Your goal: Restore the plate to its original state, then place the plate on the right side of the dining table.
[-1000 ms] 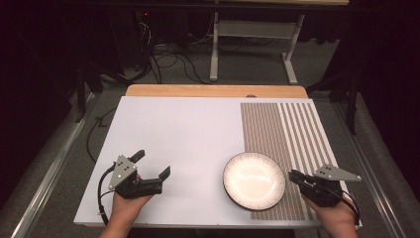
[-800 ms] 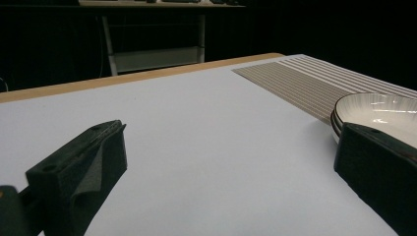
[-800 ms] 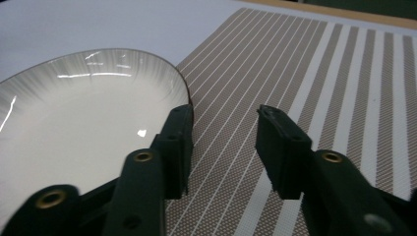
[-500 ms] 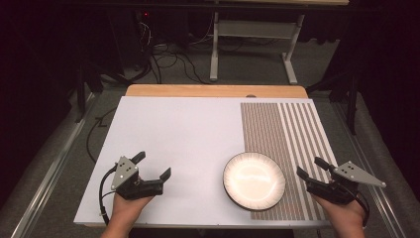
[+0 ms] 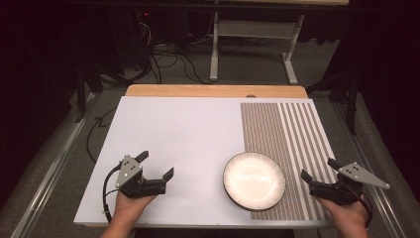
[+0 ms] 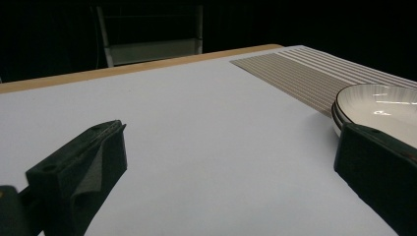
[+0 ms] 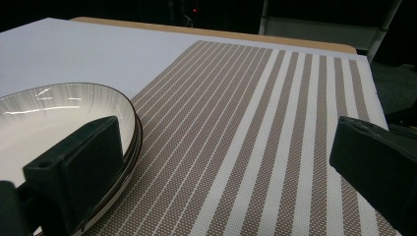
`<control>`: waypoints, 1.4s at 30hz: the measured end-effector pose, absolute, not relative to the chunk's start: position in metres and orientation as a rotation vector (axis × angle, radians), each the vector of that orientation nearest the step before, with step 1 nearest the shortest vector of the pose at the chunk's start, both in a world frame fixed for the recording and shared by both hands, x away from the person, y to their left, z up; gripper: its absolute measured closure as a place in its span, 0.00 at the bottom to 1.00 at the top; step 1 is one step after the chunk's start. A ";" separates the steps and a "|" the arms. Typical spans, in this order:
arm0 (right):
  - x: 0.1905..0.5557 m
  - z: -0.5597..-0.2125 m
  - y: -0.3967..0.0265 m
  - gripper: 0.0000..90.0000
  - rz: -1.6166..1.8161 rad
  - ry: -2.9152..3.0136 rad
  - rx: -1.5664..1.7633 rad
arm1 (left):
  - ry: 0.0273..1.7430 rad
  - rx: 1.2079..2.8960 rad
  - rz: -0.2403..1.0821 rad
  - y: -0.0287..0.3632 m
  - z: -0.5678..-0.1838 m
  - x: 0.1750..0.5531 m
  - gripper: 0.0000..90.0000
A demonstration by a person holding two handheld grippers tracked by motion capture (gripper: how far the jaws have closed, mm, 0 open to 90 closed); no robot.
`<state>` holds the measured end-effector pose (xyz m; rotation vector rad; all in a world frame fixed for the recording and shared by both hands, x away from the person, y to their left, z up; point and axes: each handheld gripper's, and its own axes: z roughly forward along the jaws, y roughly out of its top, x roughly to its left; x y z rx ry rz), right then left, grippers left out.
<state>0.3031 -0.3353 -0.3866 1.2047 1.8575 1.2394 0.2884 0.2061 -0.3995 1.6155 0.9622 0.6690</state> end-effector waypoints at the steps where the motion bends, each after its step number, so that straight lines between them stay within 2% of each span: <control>1: 0.303 -0.386 -0.336 0.01 1.239 1.860 1.201 | 0.963 1.610 0.669 0.206 -0.399 0.288 0.00; 6: 0.303 -0.382 -0.337 0.01 1.259 1.836 1.197 | 0.984 1.605 0.627 0.206 -0.402 0.290 0.00; 9: 0.303 -0.381 -0.336 0.07 1.272 1.833 1.194 | 0.978 1.607 0.619 0.207 -0.401 0.289 0.00; 16: 0.301 -0.379 -0.331 0.32 1.277 1.875 1.167 | 0.974 1.603 0.633 0.207 -0.397 0.286 0.00; 23: 0.300 -0.376 -0.332 0.64 1.325 1.913 1.132 | 0.974 1.614 0.639 0.204 -0.397 0.287 0.00; 29: 0.299 -0.375 -0.331 0.83 1.312 1.975 1.117 | 0.959 1.616 0.662 0.204 -0.396 0.285 0.00; 39: 0.301 -0.379 -0.319 0.98 1.266 2.111 1.072 | 0.960 1.615 0.665 0.204 -0.396 0.285 0.00; 42: 0.302 -0.381 -0.316 1.00 1.257 2.149 1.068 | 0.961 1.614 0.665 0.204 -0.396 0.285 0.00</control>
